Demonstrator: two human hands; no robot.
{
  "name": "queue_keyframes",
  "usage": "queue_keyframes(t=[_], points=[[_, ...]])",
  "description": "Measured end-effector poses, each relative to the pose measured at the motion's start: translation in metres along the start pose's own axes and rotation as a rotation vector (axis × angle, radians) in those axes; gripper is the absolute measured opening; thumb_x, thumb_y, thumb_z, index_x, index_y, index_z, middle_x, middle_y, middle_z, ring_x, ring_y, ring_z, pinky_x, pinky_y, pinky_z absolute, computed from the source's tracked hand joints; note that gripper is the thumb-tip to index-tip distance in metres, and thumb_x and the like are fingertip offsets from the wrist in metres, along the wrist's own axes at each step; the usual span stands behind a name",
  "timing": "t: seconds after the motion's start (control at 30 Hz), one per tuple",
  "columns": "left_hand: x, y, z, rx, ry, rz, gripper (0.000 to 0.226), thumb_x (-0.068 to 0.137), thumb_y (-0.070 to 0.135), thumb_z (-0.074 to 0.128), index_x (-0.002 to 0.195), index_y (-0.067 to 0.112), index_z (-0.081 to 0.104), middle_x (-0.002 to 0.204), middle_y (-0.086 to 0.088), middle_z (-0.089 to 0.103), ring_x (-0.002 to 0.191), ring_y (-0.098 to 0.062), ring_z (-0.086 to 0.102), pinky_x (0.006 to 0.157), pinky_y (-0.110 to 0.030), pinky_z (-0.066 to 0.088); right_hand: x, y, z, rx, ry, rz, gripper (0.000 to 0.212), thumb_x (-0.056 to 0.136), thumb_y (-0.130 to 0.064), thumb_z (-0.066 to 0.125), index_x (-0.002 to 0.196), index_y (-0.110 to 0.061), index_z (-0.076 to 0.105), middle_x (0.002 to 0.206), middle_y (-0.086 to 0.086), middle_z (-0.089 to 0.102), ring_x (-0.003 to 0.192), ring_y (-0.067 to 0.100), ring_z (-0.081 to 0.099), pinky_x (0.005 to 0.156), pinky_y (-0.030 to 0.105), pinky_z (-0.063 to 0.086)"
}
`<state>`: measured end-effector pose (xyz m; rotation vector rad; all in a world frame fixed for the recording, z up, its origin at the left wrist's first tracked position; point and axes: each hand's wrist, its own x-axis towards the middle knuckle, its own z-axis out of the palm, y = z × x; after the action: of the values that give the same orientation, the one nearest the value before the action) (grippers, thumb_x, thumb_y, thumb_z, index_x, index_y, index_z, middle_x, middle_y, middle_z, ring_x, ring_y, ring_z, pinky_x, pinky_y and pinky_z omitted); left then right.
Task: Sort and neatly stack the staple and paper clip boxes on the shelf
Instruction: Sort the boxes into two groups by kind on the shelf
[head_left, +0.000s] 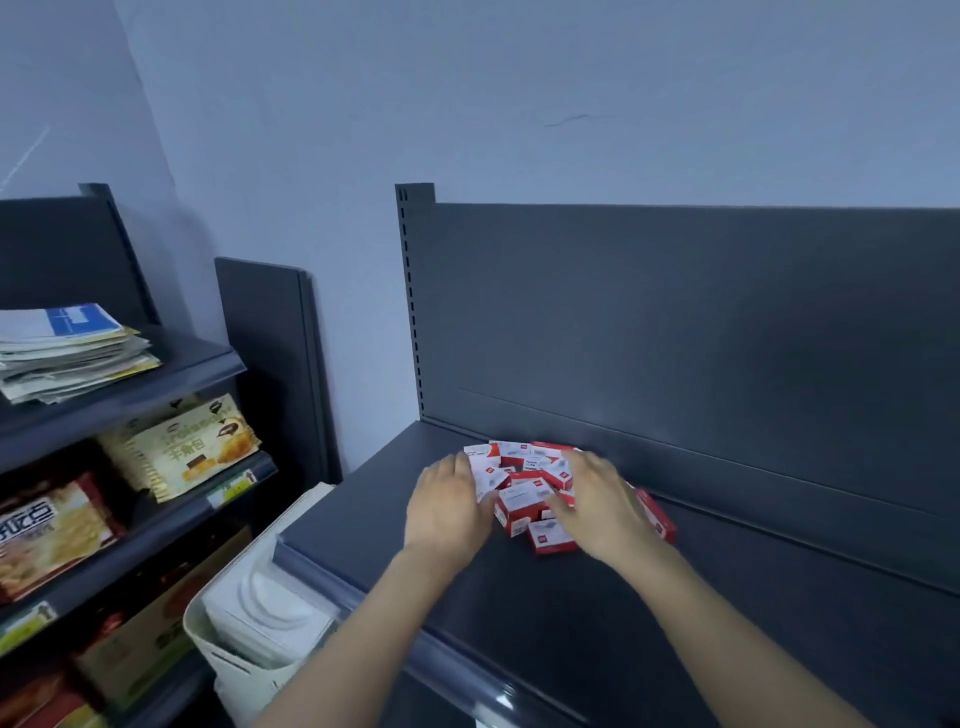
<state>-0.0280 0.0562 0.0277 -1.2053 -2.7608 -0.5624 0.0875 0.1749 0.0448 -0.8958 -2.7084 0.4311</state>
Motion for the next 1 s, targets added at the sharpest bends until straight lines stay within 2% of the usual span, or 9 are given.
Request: queue_keyframes(t=[0.1,0.27,0.4,0.57,0.67,0.77,0.87,0.93,1.0], points=[[0.006,-0.028,0.009,0.011,-0.053,-0.09,0.049,0.095,0.041,0.042,0.13,0.007,0.039,0.131,-0.006,0.049,0.124,-0.023,0.044,0.101,-0.03,0.035,0.019,-0.012,0.021,-0.049,-0.082,-0.026,0.055,0.093,-0.03,0.053,0.141,-0.011,0.033,0.141,0.006,0.044,0.131,0.022,0.04,0.103,0.034,0.04],[0.021,-0.049,0.024,-0.037,-0.14,-0.169,0.039,0.093,0.04,0.047,0.113,0.008,0.047,0.12,-0.008,0.055,0.113,-0.024,0.051,0.09,-0.032,0.042,0.042,-0.018,0.048,-0.11,-0.19,-0.116,0.051,0.089,-0.018,0.058,0.136,-0.01,0.039,0.133,0.007,0.049,0.124,0.022,0.046,0.101,0.032,0.041],[0.041,-0.04,0.033,-0.134,-0.181,-0.175,0.038,0.089,0.037,0.054,0.117,0.012,0.049,0.121,-0.006,0.056,0.111,-0.023,0.053,0.087,-0.031,0.045,0.054,-0.013,0.061,-0.186,-0.226,-0.198,0.053,0.086,-0.007,0.059,0.135,-0.008,0.04,0.136,0.009,0.047,0.124,0.024,0.045,0.102,0.034,0.042],[0.065,-0.027,0.047,-0.208,-0.229,-0.126,0.046,0.082,0.027,0.062,0.126,0.02,0.05,0.122,-0.003,0.058,0.111,-0.021,0.056,0.084,-0.026,0.045,0.058,-0.001,0.071,-0.251,-0.238,-0.298,0.049,0.086,-0.003,0.055,0.133,-0.008,0.042,0.135,0.009,0.043,0.123,0.026,0.043,0.101,0.035,0.039],[0.071,-0.023,0.053,-0.141,-0.28,-0.129,0.037,0.081,0.026,0.063,0.115,0.014,0.055,0.114,-0.006,0.062,0.103,-0.025,0.06,0.082,-0.03,0.048,0.055,0.006,0.075,-0.257,-0.22,-0.304,0.045,0.09,-0.01,0.053,0.134,-0.009,0.043,0.136,0.009,0.042,0.125,0.026,0.041,0.103,0.037,0.038],[0.071,-0.021,0.055,-0.125,-0.246,-0.136,0.011,0.082,0.02,0.059,0.085,0.013,0.051,0.103,-0.009,0.064,0.088,-0.026,0.058,0.067,-0.026,0.042,0.053,0.011,0.074,-0.215,-0.218,-0.272,0.046,0.091,-0.021,0.055,0.135,-0.013,0.042,0.135,0.008,0.043,0.123,0.026,0.044,0.102,0.038,0.04],[0.071,-0.02,0.052,-0.138,-0.152,-0.119,0.006,0.083,0.014,0.055,0.081,0.012,0.051,0.093,-0.009,0.064,0.088,-0.028,0.06,0.064,-0.025,0.037,0.05,0.013,0.068,-0.168,-0.211,-0.254,0.046,0.089,-0.027,0.06,0.131,-0.014,0.046,0.127,0.008,0.048,0.117,0.027,0.048,0.097,0.039,0.044],[0.07,-0.019,0.045,-0.168,-0.088,-0.12,0.016,0.083,0.015,0.058,0.074,0.013,0.045,0.084,-0.007,0.057,0.083,-0.029,0.057,0.063,-0.026,0.035,0.045,0.012,0.057,-0.118,-0.194,-0.241,0.048,0.087,-0.029,0.062,0.13,-0.013,0.047,0.126,0.008,0.049,0.116,0.027,0.048,0.096,0.04,0.044],[0.067,-0.014,0.032,-0.185,-0.029,-0.095,0.022,0.082,0.015,0.061,0.07,0.015,0.043,0.083,-0.009,0.058,0.079,-0.029,0.055,0.062,-0.027,0.034,0.039,0.01,0.042,-0.105,-0.154,-0.232,0.045,0.087,-0.026,0.064,0.127,-0.012,0.05,0.123,0.009,0.051,0.115,0.028,0.05,0.094,0.04,0.045]])
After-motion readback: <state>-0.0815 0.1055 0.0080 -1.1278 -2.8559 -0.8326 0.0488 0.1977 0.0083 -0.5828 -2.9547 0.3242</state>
